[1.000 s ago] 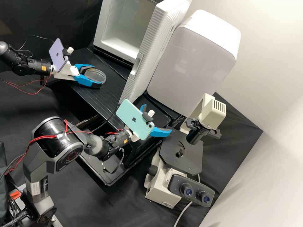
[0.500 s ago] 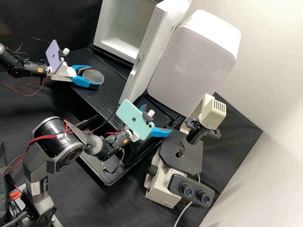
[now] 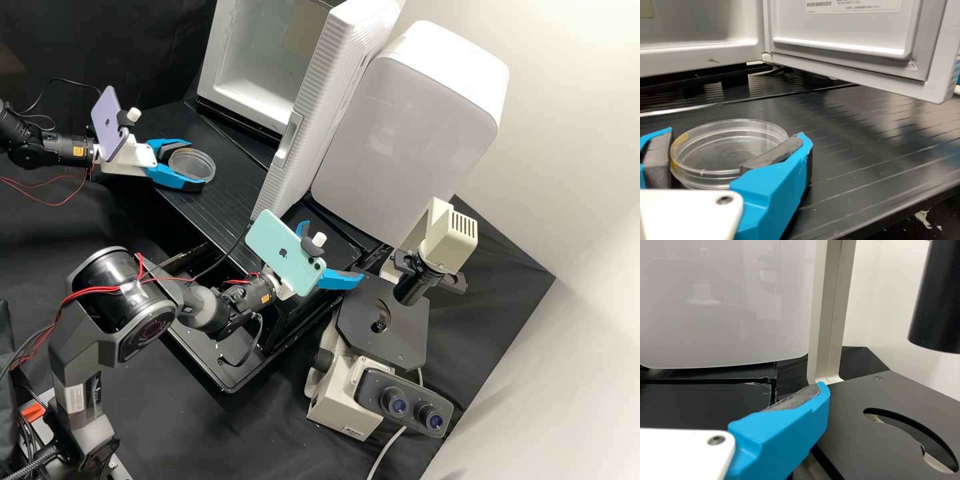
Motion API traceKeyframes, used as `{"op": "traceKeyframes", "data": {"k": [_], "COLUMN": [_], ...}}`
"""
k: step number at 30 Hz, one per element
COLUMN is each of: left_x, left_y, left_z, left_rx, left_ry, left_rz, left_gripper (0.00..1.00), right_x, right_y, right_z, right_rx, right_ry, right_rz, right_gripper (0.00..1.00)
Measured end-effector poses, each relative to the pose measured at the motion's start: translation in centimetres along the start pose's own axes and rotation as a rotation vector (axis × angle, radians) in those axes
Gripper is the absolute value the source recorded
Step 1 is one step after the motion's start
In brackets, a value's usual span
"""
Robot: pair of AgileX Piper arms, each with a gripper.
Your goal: Take the petri dish out of the incubator
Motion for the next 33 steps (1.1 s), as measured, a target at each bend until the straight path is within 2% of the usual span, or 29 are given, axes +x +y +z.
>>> {"op": "traceKeyframes", "data": {"k": [2,5,7,10,19,26,33], "left_x": [0.0,0.0,0.0,0.0,-0.5,-0.9,-1.1], "left_y": [0.1,0.1,0.1,0.0,-0.5,-0.9,-1.0], "left_z": [0.3,0.8,1.2,1.7,2.2,2.4,2.4], "left_rx": [0.036,0.113,0.145,0.164,0.171,0.089,0.049], "left_ry": [0.006,0.01,0.013,0.023,0.02,-0.044,-0.058], "left_rz": [0.016,0.057,0.085,0.11,0.158,0.199,0.214], "left_gripper": [1.0,1.0,1.0,1.0,1.0,1.0,1.0], "right_x": [0.0,0.0,0.0,0.0,0.0,0.0,0.0], "right_y": [0.0,0.0,0.0,0.0,0.0,0.0,0.0], "right_z": [0.0,0.0,0.0,0.0,0.0,0.0,0.0], "right_rx": [0.0,0.0,0.0,0.0,0.0,0.0,0.0], "right_ry": [0.0,0.0,0.0,0.0,0.0,0.0,0.0], "right_rz": [0.0,0.0,0.0,0.0,0.0,0.0,0.0], "right_gripper": [1.0,1.0,1.0,1.0,1.0,1.0,1.0]}}
